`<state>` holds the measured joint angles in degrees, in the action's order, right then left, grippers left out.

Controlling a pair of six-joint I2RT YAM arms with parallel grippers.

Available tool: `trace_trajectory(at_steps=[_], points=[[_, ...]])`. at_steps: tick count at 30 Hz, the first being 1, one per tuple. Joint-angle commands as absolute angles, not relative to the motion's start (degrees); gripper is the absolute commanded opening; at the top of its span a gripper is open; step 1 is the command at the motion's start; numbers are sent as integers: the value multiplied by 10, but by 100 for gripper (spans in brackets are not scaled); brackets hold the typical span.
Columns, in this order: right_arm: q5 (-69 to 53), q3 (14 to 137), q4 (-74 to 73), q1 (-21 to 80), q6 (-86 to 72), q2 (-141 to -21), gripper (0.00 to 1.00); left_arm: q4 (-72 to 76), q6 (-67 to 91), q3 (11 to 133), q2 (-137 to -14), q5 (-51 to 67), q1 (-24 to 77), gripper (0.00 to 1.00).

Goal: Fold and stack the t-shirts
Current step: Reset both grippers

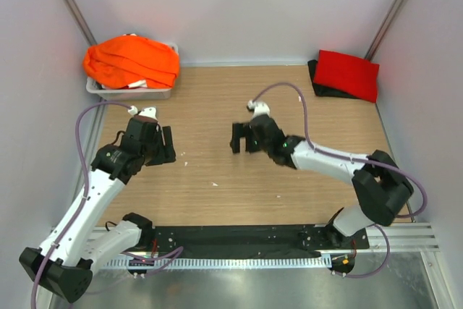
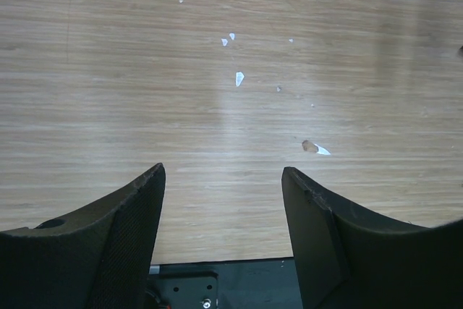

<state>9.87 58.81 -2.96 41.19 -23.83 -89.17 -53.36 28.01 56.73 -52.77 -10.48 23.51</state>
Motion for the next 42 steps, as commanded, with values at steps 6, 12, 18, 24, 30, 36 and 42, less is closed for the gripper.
trace_trajectory(at_steps=[6, 12, 18, 24, 30, 36, 42], points=[[88, 318, 238, 551, -390, -766, 100, -510, 278, 569, -481, -121, 232, 70], [145, 247, 269, 590, -383, -761, 100, -504, 272, 566, -459, -116, 231, 69], [153, 231, 313, 590, -382, -775, 100, -497, 268, 563, -436, -113, 231, 74], [124, 254, 303, 591, -393, -815, 100, -492, 267, 560, -423, -113, 231, 74], [124, 272, 283, 590, -404, -815, 100, -495, 272, 561, -417, -131, 231, 74], [165, 206, 379, 590, -411, -769, 100, -497, 275, 562, -411, -146, 230, 74], [200, 226, 335, 590, -427, -780, 100, -501, 283, 563, -403, -163, 230, 75]])
